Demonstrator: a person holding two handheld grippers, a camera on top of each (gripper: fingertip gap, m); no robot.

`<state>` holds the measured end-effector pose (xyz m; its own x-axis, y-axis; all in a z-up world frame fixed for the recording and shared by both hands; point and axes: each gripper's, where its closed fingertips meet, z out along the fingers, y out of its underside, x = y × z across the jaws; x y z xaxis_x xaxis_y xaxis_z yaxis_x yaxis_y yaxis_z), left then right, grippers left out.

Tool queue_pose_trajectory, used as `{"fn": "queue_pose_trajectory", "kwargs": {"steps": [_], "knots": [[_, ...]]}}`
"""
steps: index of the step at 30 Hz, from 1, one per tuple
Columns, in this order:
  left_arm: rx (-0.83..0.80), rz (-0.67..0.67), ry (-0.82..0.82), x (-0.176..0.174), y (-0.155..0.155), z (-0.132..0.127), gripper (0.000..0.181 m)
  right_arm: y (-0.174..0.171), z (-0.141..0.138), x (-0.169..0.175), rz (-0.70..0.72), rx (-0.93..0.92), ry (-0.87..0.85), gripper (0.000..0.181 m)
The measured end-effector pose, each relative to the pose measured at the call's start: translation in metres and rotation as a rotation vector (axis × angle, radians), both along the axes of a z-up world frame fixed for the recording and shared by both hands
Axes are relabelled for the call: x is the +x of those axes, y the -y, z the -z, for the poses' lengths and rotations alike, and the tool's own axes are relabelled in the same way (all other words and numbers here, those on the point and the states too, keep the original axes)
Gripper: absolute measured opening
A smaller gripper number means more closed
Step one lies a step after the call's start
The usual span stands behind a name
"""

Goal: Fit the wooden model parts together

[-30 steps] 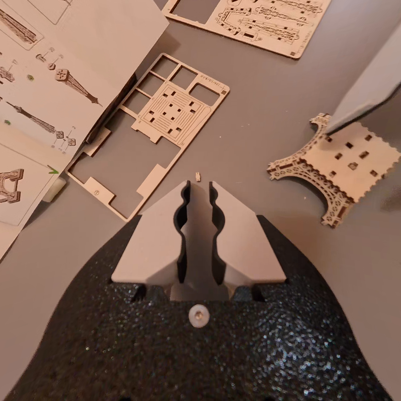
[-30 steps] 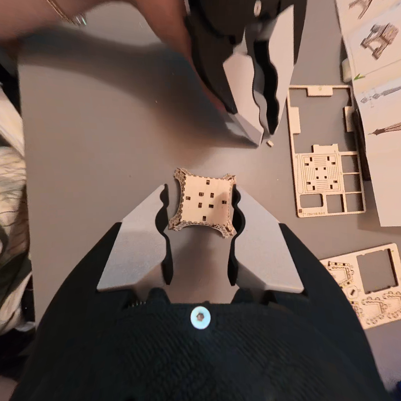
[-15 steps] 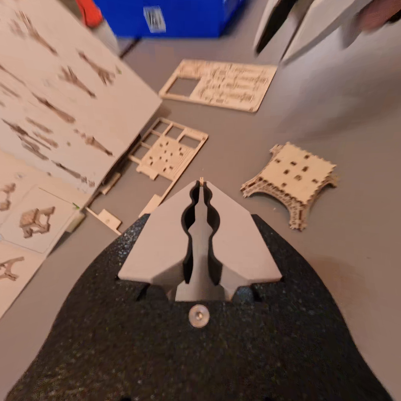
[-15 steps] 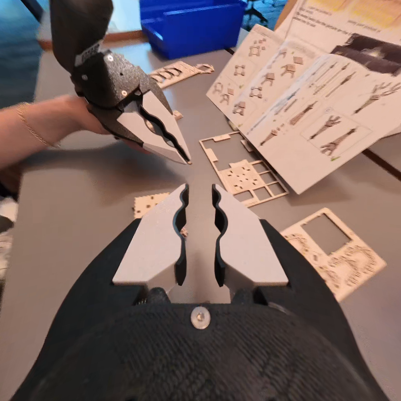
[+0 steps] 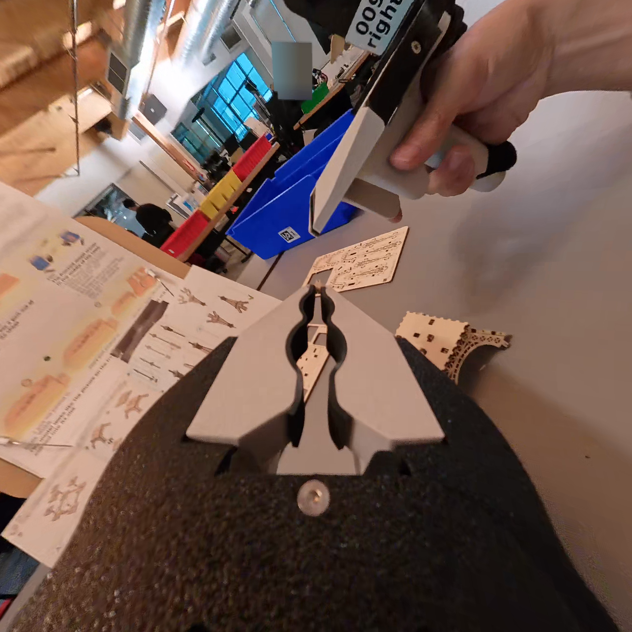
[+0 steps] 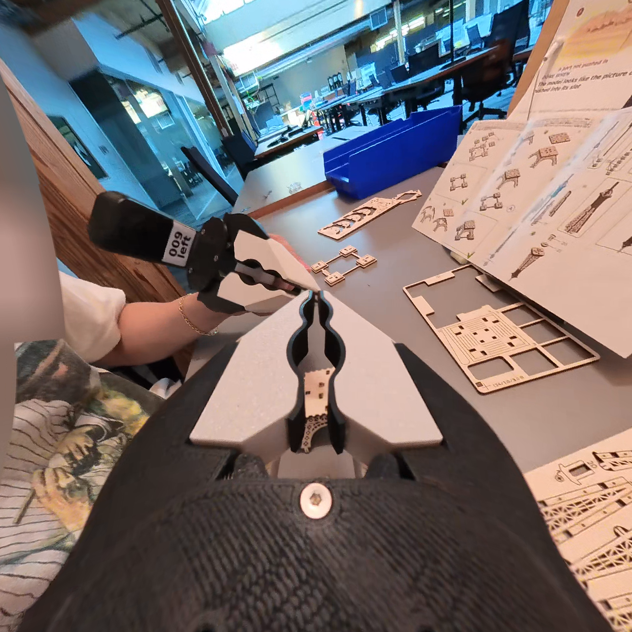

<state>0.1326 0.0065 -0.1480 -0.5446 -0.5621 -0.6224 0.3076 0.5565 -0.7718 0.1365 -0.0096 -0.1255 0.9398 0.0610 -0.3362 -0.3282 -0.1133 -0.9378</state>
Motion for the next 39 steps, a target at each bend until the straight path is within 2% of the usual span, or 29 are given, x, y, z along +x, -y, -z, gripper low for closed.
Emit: {"fn": "queue_pose_trajectory", "kwargs": {"steps": [9,17,26,30,35,39], "knots": [[0.021,0.002,0.078,-0.005,0.007,-0.011,0.0,-0.012,0.005,-0.013,-0.034,-0.035,0.037,0.005],[0.061,-0.016,0.1,-0.005,0.006,-0.011,0.0,-0.013,0.008,-0.01,-0.021,-0.032,0.05,0.0],[0.057,0.004,0.103,-0.005,0.011,-0.008,0.0,-0.009,0.011,-0.01,-0.033,-0.061,0.144,0.0],[0.04,0.043,0.052,-0.007,0.014,-0.001,0.003,-0.006,0.021,-0.009,-0.029,-0.133,0.192,0.0],[0.019,0.078,-0.106,-0.01,0.007,0.016,0.001,0.0,0.043,-0.001,-0.002,-0.264,0.232,0.0],[0.014,0.04,-0.238,-0.005,-0.006,0.031,0.0,0.003,0.053,0.003,0.012,-0.317,0.209,0.0]]}}
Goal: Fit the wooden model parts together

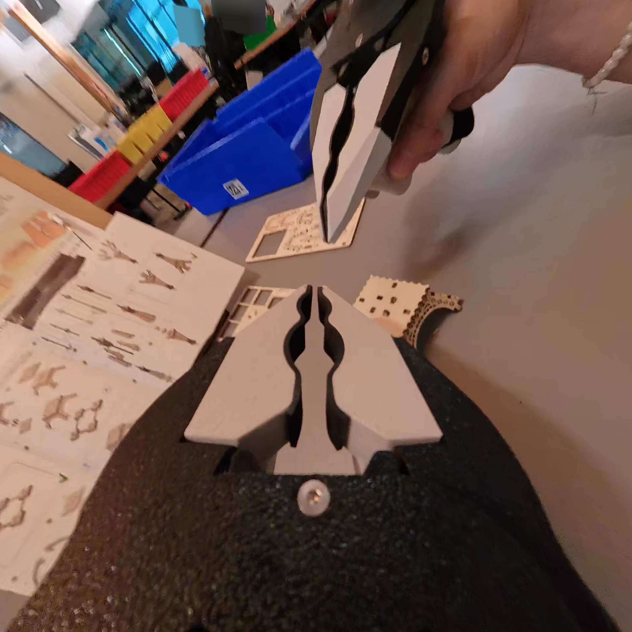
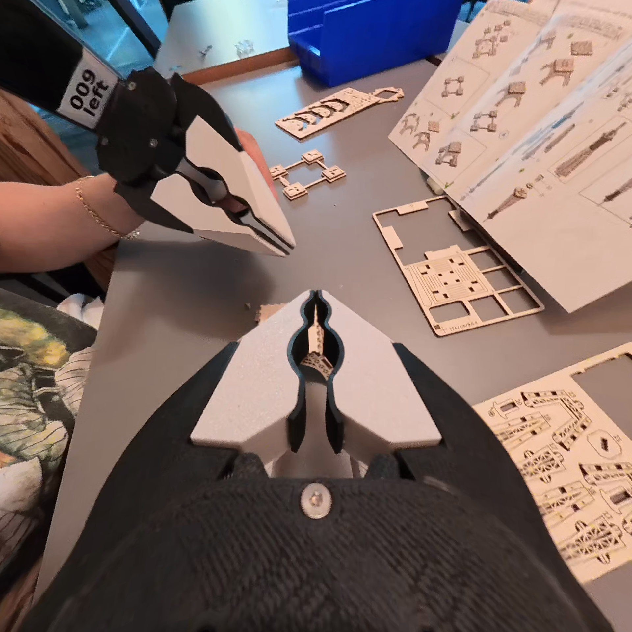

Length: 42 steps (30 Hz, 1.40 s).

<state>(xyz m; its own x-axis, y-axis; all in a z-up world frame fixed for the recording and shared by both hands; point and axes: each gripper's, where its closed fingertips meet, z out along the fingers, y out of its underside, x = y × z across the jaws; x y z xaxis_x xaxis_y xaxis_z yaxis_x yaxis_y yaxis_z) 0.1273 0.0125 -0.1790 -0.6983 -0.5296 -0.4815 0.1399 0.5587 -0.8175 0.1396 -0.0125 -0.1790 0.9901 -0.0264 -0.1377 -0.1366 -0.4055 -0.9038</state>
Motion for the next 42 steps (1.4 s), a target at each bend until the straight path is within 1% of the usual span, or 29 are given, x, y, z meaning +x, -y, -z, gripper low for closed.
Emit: {"fn": "queue_pose_trajectory", "kwargs": {"steps": [2,6,8,9,11,13,14,16,17,19,21,25,28,29,30,33,35,38,42], "knots": [[-0.002,-0.033,-0.079,0.003,-0.008,0.011,0.0,0.003,0.007,0.004,0.027,-0.045,-0.012,0.0],[-0.015,-0.033,-0.265,-0.003,-0.014,0.037,0.0,0.013,0.032,0.012,0.065,-0.197,0.04,0.0],[-0.054,-0.038,-0.31,-0.004,-0.012,0.04,0.0,0.014,0.038,0.008,0.042,-0.218,0.031,0.0],[-0.079,-0.055,-0.343,-0.003,-0.012,0.04,0.001,0.012,0.037,0.008,0.045,-0.209,0.025,0.003],[-0.11,-0.106,-0.424,0.001,-0.011,0.04,0.005,0.012,0.036,0.007,0.05,-0.201,-0.011,0.014],[-0.126,-0.148,-0.506,0.003,-0.012,0.041,0.01,0.014,0.034,0.0,0.04,-0.19,-0.045,0.04],[-0.133,-0.16,-0.549,0.003,-0.011,0.041,0.015,0.014,0.033,-0.007,0.016,-0.175,-0.032,0.049],[-0.155,-0.168,-0.605,0.001,-0.011,0.04,0.015,0.013,0.033,-0.017,-0.019,-0.162,0.042,0.065],[-0.169,-0.16,-0.614,0.0,-0.011,0.038,0.013,0.011,0.035,-0.021,-0.029,-0.166,0.084,0.067],[-0.187,-0.161,-0.623,0.002,-0.011,0.035,0.009,0.005,0.04,-0.025,-0.047,-0.176,0.123,0.068],[-0.2,-0.186,-0.625,0.005,-0.012,0.033,0.006,-0.001,0.043,-0.025,-0.042,-0.195,0.115,0.068],[-0.2,-0.204,-0.633,0.002,-0.009,0.035,0.005,-0.004,0.061,-0.028,-0.059,-0.303,0.16,0.068],[-0.172,-0.232,-0.635,-0.004,-0.012,0.042,0.005,-0.007,0.066,-0.025,-0.053,-0.344,0.185,0.06],[-0.174,-0.24,-0.634,-0.006,-0.013,0.043,0.005,-0.008,0.066,-0.027,-0.068,-0.351,0.187,0.054],[-0.185,-0.246,-0.637,-0.008,-0.013,0.043,0.005,-0.009,0.067,-0.029,-0.082,-0.352,0.191,0.053],[-0.256,-0.259,-0.656,-0.013,-0.014,0.041,0.007,-0.011,0.067,-0.031,-0.092,-0.338,0.196,0.053],[-0.307,-0.282,-0.686,-0.014,-0.018,0.041,0.012,-0.011,0.066,-0.032,-0.103,-0.325,0.212,0.053],[-0.38,-0.293,-0.73,-0.017,-0.023,0.041,0.019,-0.009,0.063,-0.032,-0.139,-0.302,0.31,0.053],[-0.482,-0.274,-0.765,-0.019,-0.021,0.034,0.027,-0.012,0.053,-0.022,-0.097,-0.281,0.44,0.053]]}}
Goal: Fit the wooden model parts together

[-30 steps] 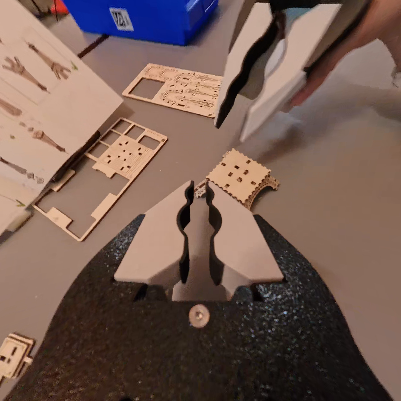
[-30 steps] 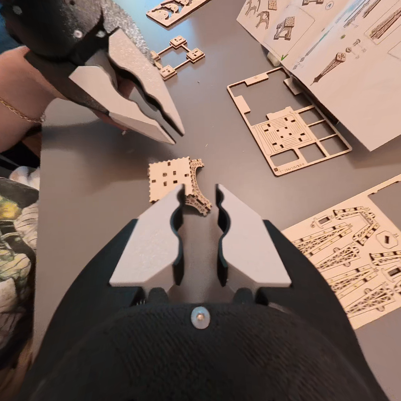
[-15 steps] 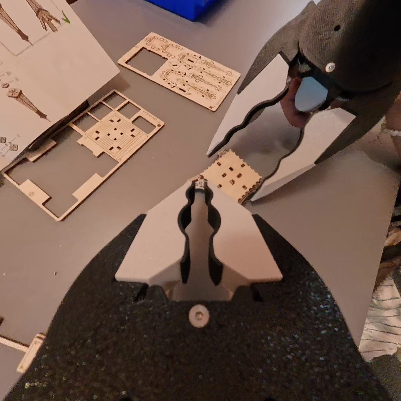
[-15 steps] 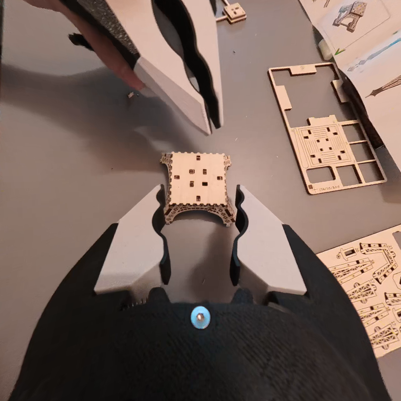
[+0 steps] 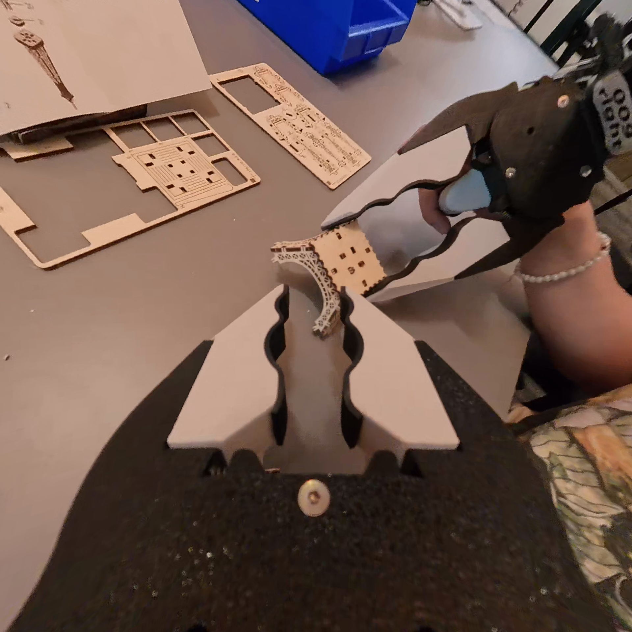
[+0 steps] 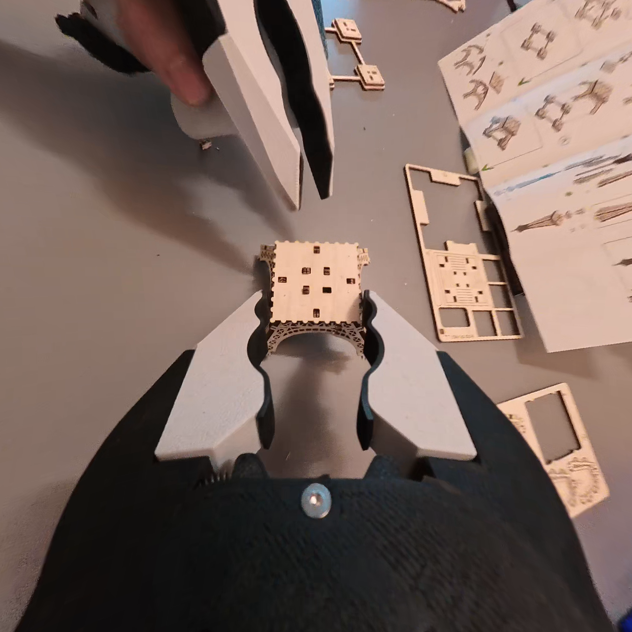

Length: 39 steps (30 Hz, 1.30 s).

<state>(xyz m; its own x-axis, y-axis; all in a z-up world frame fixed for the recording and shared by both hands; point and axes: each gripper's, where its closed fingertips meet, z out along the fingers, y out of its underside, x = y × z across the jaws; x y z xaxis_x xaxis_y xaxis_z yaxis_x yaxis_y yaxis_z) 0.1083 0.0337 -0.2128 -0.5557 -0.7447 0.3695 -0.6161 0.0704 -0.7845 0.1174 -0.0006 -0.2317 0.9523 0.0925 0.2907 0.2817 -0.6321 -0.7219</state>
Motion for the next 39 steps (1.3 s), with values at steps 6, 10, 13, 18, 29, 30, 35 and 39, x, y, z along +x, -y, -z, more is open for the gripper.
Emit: {"fn": "queue_pose_trajectory", "kwargs": {"steps": [6,10,13,18,29,30,35,39], "knots": [[0.03,-0.03,-0.038,0.005,0.003,0.002,0.03,-0.005,0.006,-0.005,0.037,-0.08,0.065,0.053],[0.104,-0.016,-0.088,0.009,0.005,0.01,0.031,-0.01,0.008,-0.015,0.049,-0.056,-0.052,0.053],[0.132,-0.009,-0.1,0.014,0.006,0.01,0.029,-0.011,0.011,-0.013,0.068,-0.035,-0.133,0.053],[0.148,-0.005,-0.107,0.019,-0.002,0.0,0.027,-0.011,0.013,-0.011,0.065,0.004,-0.234,0.053],[0.293,0.044,-0.07,0.018,0.002,0.003,0.002,-0.016,0.005,-0.009,0.034,0.122,-0.23,0.064],[0.306,0.048,-0.064,0.019,0.004,0.001,0.0,-0.017,0.0,-0.009,0.028,0.151,-0.222,0.061],[0.432,0.148,-0.069,0.015,0.014,0.0,0.0,-0.017,-0.004,-0.012,-0.007,0.172,-0.236,0.037],[0.471,0.187,-0.104,0.014,0.018,0.005,0.0,-0.017,-0.003,-0.012,-0.007,0.169,-0.229,0.038]]}}
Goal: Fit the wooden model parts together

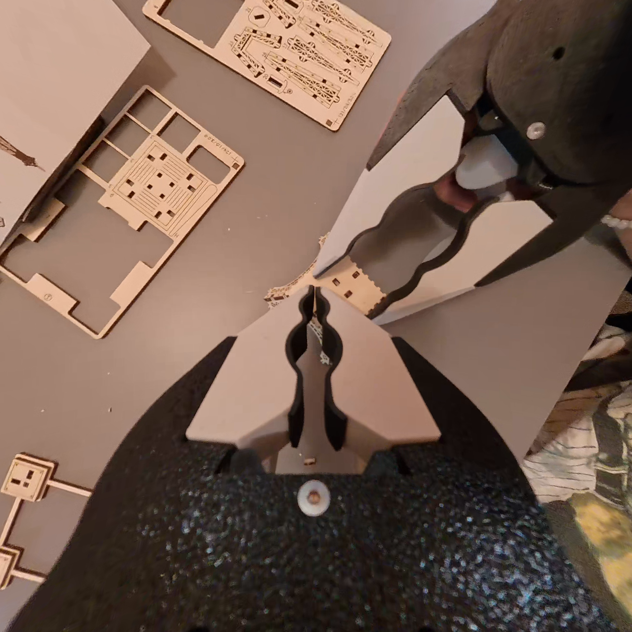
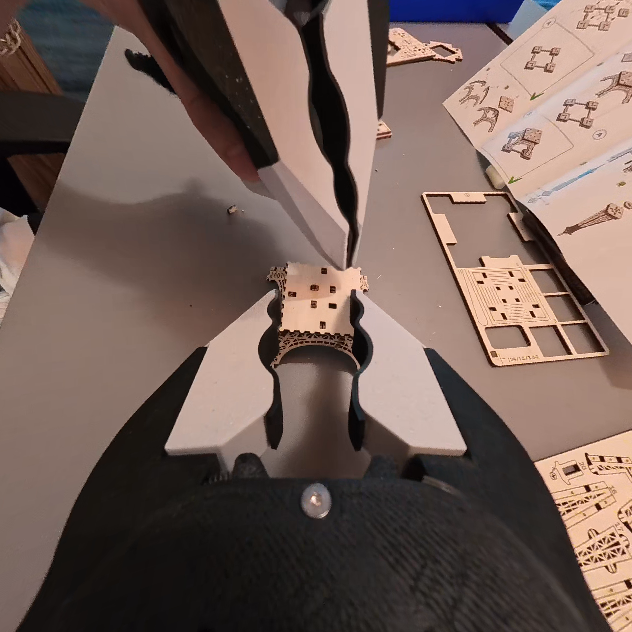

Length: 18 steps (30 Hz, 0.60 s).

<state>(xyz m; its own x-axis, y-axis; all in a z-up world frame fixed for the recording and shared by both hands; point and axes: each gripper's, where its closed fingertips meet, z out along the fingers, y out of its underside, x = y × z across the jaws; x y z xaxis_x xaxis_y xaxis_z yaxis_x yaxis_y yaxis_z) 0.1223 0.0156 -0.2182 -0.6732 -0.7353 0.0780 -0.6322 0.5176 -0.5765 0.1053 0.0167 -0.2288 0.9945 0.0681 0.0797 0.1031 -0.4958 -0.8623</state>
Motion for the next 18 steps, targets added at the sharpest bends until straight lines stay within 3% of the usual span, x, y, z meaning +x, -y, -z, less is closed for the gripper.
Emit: {"fn": "queue_pose_trajectory", "kwargs": {"steps": [18], "knots": [[0.129,0.063,-0.052,-0.002,0.003,0.015,0.0,0.0,0.001,0.0,0.001,-0.002,0.003,0.038]]}}
